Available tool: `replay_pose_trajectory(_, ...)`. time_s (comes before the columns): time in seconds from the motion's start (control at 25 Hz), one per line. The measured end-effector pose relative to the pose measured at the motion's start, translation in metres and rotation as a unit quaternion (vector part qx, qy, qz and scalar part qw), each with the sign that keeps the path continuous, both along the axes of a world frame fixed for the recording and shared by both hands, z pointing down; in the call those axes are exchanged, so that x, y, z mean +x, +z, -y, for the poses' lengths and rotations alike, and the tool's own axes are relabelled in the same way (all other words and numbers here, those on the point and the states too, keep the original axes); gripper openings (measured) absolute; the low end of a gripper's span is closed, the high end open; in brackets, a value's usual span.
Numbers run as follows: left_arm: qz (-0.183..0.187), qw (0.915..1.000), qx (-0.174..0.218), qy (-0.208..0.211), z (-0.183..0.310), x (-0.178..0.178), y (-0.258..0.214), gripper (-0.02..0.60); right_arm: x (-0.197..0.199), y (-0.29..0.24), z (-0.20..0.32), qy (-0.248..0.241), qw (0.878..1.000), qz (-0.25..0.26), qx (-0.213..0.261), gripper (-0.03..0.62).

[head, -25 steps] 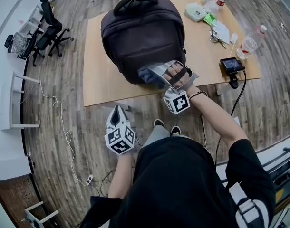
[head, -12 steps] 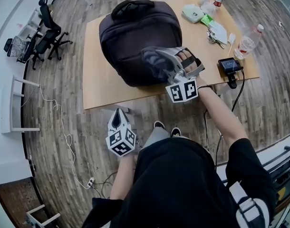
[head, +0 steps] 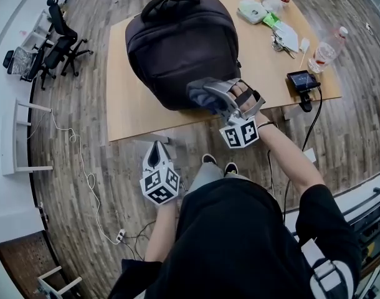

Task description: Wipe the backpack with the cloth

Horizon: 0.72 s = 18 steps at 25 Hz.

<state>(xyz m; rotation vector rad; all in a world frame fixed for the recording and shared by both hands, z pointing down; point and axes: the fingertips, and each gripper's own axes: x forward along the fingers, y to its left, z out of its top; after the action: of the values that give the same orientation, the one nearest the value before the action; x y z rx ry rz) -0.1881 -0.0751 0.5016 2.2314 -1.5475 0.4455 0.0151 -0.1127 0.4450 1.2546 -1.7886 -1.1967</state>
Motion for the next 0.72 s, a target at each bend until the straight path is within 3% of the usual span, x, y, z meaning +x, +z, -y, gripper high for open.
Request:
replay_pose_trajectory(0.24,0.005,1.0,-0.007,-0.004,0.0,-0.008,0.005,0.014,-0.022,0.084,-0.013,-0.019,0.995,-0.079,-0.061,0.071)
replay_pose_trajectory(0.4,0.007,0.9999,-0.005,-0.01,0.001,-0.014,0.003,0.015,0.001,0.172,-0.016,0.02,0.973,-0.164,-0.162,0.071)
replay_pose_trajectory(0.6,0.014,0.9997,-0.004,-0.019,0.004,-0.026,0.001,0.015,0.03,0.199,-0.019,0.057,0.962,-0.195,-0.185,0.072)
replay_pose_trajectory(0.72,0.012,0.9998,-0.005,-0.018,0.005,-0.024,0.002,0.014,0.042,0.196,-0.022,0.066,0.961,-0.193,-0.185,0.071)
